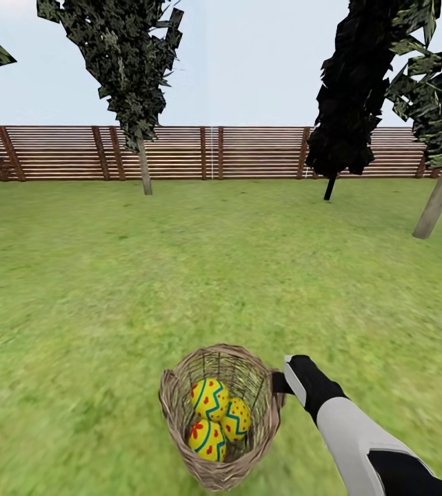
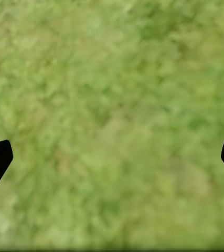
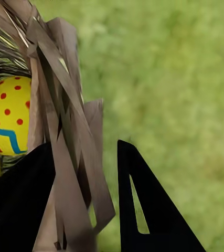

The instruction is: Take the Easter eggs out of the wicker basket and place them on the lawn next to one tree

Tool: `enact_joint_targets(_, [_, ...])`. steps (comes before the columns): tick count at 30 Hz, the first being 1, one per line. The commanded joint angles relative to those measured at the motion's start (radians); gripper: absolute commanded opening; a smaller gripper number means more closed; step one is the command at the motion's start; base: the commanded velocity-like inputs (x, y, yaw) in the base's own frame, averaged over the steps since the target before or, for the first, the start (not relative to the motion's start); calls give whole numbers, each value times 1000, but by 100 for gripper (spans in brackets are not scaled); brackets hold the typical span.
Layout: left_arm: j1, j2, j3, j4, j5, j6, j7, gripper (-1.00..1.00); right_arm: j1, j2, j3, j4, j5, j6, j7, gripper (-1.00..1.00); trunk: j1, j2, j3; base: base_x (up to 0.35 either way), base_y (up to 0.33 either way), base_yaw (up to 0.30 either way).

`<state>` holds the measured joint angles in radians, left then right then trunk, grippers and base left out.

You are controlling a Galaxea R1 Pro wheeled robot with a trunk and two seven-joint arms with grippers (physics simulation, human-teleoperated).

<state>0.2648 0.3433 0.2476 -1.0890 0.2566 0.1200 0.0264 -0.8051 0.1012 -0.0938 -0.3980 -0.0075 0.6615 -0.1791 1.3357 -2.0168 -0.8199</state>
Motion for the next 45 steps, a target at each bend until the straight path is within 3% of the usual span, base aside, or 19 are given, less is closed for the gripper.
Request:
enact_joint_targets(1, [1,0,-1,-1,10,6,3,100,0,2,-7,-2,-9,4,-4,-100,-4,7,2,0,0,0])
enact_joint_targets(13, [-1,2,-1,71,10,10,3,100,0,9,-7,-4,-9,10,-6,-100,-50,91,40,0,0,-69])
enact_joint_targets(17, [-8,-12,1,70,17,9,6,100,0,10,-6,-4,-9,10,-5,-100,-65,119,53,0,0,-265])
enact_joint_targets(21, [-17,-91,1,71,25,1,94,100,0,13,-6,-4,-9,10,-5,-100,-81,147,65,0,0,-107])
enact_joint_targets(23, [-18,-148,1,71,42,-6,130,100,0,14,-6,-4,-10,10,-4,-100,-88,161,71,0,0,-18])
enact_joint_targets(25, [-20,-198,1,72,76,-11,144,100,0,18,-6,-4,-10,10,-4,-100,-96,175,78,0,0,-6])
enact_joint_targets(27, [-21,-211,1,79,138,-14,147,100,0,21,-6,-4,-10,10,-4,-100,-104,189,84,0,0,-2])
enact_joint_targets(29, [-21,-214,1,114,177,-40,148,100,0,21,-6,-4,-10,9,-4,-100,-111,203,90,0,0,0])
enact_joint_targets(32, [-32,-216,1,175,194,-77,148,100,0,28,-6,-3,-11,8,-3,-100,-115,210,93,0,0,0])
enact_joint_targets(40, [-37,-216,-4,220,188,-147,133,100,0,35,-4,-2,-11,7,-3,-100,-115,210,93,112,0,0])
enact_joint_targets(45, [-37,-216,-6,255,187,-156,133,100,0,40,-4,-2,-11,7,0,-100,-115,210,93,311,0,92])
